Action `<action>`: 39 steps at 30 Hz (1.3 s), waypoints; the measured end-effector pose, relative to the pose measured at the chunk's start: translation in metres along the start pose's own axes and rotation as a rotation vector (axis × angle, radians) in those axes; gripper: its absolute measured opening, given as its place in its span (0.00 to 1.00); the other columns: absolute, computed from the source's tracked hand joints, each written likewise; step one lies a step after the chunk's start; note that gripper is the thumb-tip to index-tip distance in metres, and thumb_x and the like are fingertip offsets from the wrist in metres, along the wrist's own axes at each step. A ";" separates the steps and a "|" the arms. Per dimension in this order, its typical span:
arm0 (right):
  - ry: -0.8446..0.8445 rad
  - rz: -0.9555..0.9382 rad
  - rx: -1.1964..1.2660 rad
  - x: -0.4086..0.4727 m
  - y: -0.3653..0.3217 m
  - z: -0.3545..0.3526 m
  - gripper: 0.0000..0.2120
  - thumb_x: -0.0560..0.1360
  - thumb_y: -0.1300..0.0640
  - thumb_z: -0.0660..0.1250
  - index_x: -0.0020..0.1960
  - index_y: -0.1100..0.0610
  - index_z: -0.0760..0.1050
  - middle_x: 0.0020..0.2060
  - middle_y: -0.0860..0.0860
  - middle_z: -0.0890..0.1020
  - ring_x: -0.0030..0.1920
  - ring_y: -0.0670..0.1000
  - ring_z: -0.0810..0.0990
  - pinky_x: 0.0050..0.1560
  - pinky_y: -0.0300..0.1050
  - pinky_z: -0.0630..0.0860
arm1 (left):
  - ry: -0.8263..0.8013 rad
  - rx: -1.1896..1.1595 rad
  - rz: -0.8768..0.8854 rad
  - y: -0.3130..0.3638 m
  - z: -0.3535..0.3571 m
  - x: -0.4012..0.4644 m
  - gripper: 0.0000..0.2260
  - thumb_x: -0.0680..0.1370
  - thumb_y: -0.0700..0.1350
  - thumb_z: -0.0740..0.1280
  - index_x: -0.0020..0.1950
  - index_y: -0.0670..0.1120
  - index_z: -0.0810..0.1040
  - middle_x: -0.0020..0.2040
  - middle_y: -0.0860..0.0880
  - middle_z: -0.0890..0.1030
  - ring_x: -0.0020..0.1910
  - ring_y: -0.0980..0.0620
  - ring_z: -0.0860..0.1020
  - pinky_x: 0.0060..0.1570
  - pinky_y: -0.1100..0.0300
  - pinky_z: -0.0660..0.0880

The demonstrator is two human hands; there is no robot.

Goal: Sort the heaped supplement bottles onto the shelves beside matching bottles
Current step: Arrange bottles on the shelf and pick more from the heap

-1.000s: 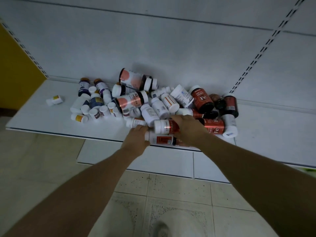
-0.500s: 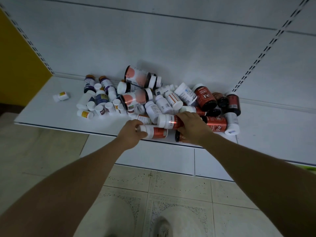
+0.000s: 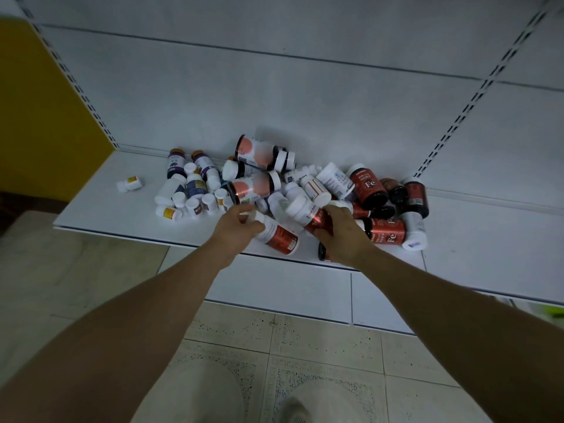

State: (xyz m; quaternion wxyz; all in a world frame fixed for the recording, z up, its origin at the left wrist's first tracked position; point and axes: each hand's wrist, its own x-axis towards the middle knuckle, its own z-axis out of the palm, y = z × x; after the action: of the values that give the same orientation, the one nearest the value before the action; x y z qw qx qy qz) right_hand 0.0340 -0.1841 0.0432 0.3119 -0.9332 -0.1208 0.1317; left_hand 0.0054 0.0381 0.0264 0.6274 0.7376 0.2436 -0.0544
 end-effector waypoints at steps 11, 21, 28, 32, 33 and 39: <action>0.082 0.134 0.878 -0.081 -0.125 -0.052 0.19 0.73 0.60 0.68 0.62 0.55 0.69 0.51 0.56 0.80 0.51 0.58 0.82 0.53 0.57 0.79 | -0.160 -0.558 0.074 0.101 -0.069 -0.098 0.07 0.79 0.39 0.62 0.55 0.46 0.70 0.54 0.41 0.76 0.49 0.45 0.76 0.41 0.49 0.78; 0.185 -0.120 1.051 -0.166 -0.253 -0.090 0.05 0.78 0.55 0.64 0.53 0.47 0.73 0.47 0.54 0.80 0.46 0.54 0.80 0.48 0.53 0.78 | -0.456 -0.627 0.178 0.182 -0.152 -0.205 0.21 0.80 0.57 0.59 0.66 0.45 0.71 0.47 0.39 0.79 0.40 0.43 0.81 0.41 0.46 0.79; 0.183 -0.241 1.231 -0.198 -0.302 -0.131 0.11 0.78 0.58 0.57 0.57 0.61 0.72 0.42 0.57 0.81 0.40 0.55 0.82 0.42 0.49 0.78 | -0.619 -0.604 0.291 0.217 -0.177 -0.262 0.16 0.78 0.43 0.55 0.64 0.37 0.69 0.46 0.40 0.79 0.43 0.45 0.79 0.45 0.50 0.79; 0.152 -0.272 1.258 -0.212 -0.310 -0.159 0.12 0.78 0.49 0.60 0.53 0.57 0.73 0.38 0.55 0.79 0.37 0.53 0.79 0.39 0.47 0.77 | -0.594 -0.609 0.431 0.239 -0.168 -0.282 0.18 0.80 0.48 0.57 0.69 0.44 0.67 0.50 0.41 0.81 0.47 0.42 0.81 0.47 0.46 0.79; 0.168 -0.282 1.245 -0.214 -0.309 -0.166 0.11 0.78 0.48 0.62 0.53 0.55 0.73 0.38 0.54 0.79 0.37 0.53 0.78 0.39 0.48 0.76 | -0.611 -0.615 0.433 0.245 -0.163 -0.286 0.19 0.80 0.50 0.57 0.69 0.45 0.67 0.51 0.42 0.81 0.47 0.41 0.82 0.47 0.43 0.79; 0.345 -0.367 1.155 -0.230 -0.272 -0.211 0.04 0.77 0.56 0.64 0.51 0.55 0.73 0.40 0.56 0.80 0.37 0.56 0.79 0.39 0.50 0.77 | -0.652 -0.671 0.425 0.269 -0.111 -0.311 0.18 0.78 0.49 0.56 0.58 0.38 0.73 0.47 0.40 0.78 0.39 0.44 0.79 0.40 0.52 0.77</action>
State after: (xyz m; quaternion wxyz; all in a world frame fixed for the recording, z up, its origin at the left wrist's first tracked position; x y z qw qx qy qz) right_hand -0.1526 -0.1597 0.4119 0.7981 -0.5860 -0.1363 -0.0326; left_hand -0.1767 0.0280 0.4115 0.8702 0.4736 -0.1158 -0.0717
